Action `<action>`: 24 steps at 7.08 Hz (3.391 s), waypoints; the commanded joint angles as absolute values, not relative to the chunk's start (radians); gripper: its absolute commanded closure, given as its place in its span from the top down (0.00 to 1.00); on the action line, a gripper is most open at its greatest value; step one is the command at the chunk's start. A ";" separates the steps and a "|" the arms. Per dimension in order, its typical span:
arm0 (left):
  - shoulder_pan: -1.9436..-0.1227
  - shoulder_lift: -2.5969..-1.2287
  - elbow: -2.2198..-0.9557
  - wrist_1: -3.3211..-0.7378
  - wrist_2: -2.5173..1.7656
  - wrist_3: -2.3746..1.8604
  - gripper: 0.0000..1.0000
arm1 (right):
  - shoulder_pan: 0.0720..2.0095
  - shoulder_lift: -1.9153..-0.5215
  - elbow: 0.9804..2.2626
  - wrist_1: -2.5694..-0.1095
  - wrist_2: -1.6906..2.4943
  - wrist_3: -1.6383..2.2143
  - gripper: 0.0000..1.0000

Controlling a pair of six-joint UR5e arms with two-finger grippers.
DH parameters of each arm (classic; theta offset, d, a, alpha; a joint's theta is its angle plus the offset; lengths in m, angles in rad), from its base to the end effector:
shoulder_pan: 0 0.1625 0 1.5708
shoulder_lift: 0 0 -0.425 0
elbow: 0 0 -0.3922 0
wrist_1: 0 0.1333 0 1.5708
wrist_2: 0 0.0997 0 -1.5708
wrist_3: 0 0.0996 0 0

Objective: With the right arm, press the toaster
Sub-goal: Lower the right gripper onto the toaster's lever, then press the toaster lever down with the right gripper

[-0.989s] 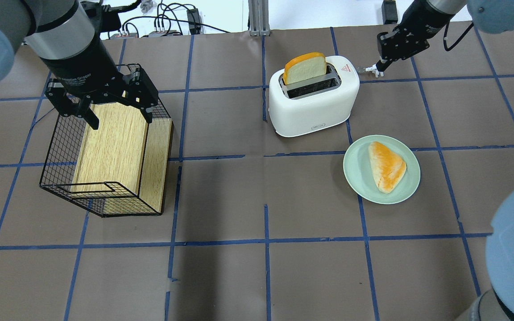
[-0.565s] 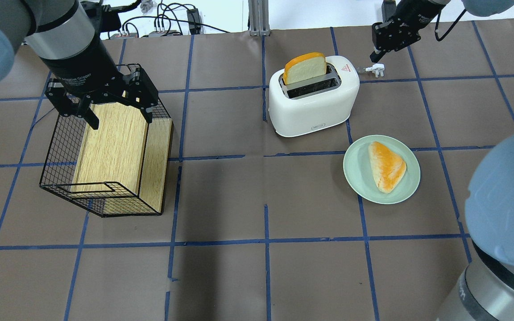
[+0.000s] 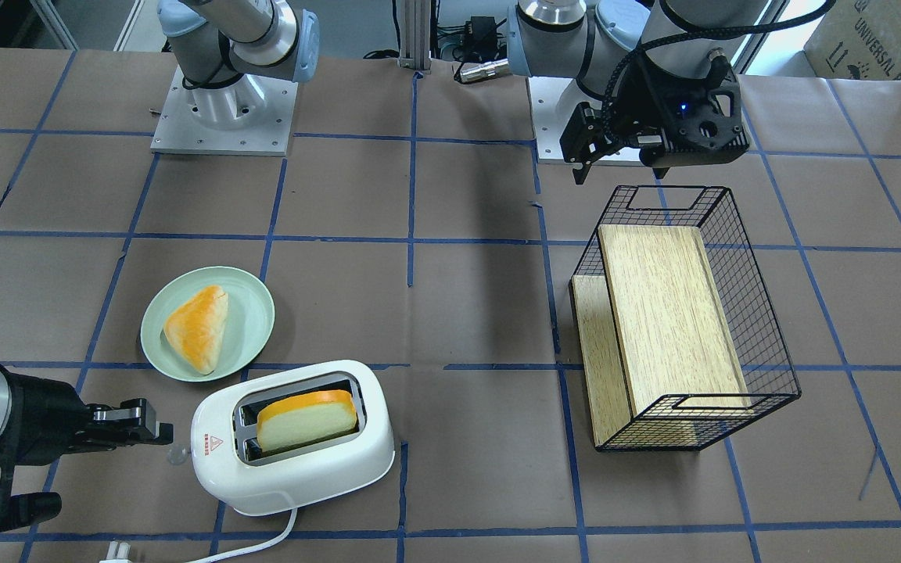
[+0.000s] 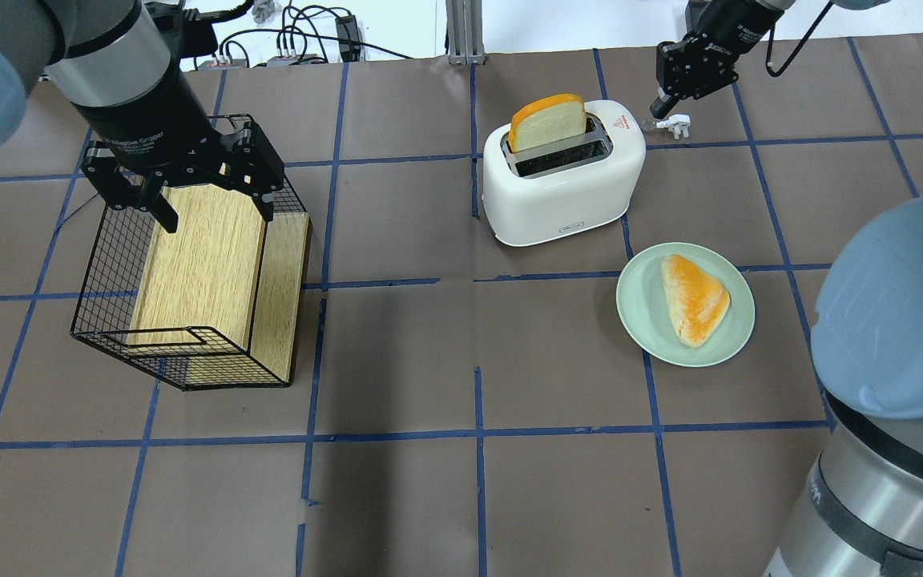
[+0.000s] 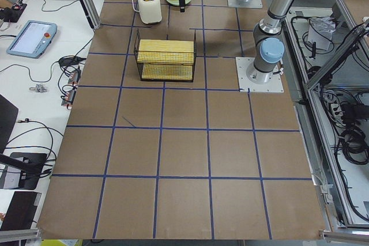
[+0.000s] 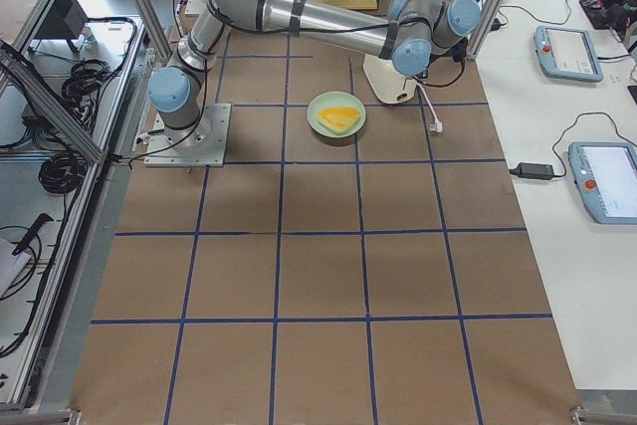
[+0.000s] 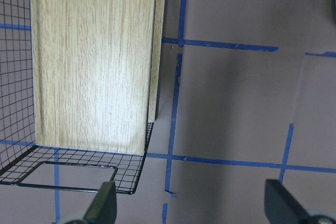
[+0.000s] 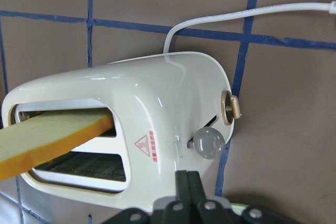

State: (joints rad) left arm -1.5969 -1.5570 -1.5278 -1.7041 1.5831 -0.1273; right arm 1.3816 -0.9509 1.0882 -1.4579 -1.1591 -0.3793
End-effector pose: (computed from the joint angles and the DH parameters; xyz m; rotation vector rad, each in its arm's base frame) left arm -0.1445 -0.4739 0.5028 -0.1571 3.1173 0.1176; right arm 0.0366 -0.7293 0.3416 -0.1839 2.6682 0.1662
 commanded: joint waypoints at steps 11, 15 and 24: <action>-1.597 -1.557 -1.528 -1.704 1.583 -0.127 1.00 | 1.376 -0.884 1.080 -1.408 -1.170 -0.380 0.02; -1.597 -1.557 -1.528 -1.703 1.583 -0.127 1.00 | 1.371 -0.891 1.059 -1.399 -1.170 -0.379 0.02; -1.597 -1.557 -1.528 -1.704 1.583 -0.127 1.00 | 1.379 -0.815 0.934 -1.344 -1.169 -0.376 0.02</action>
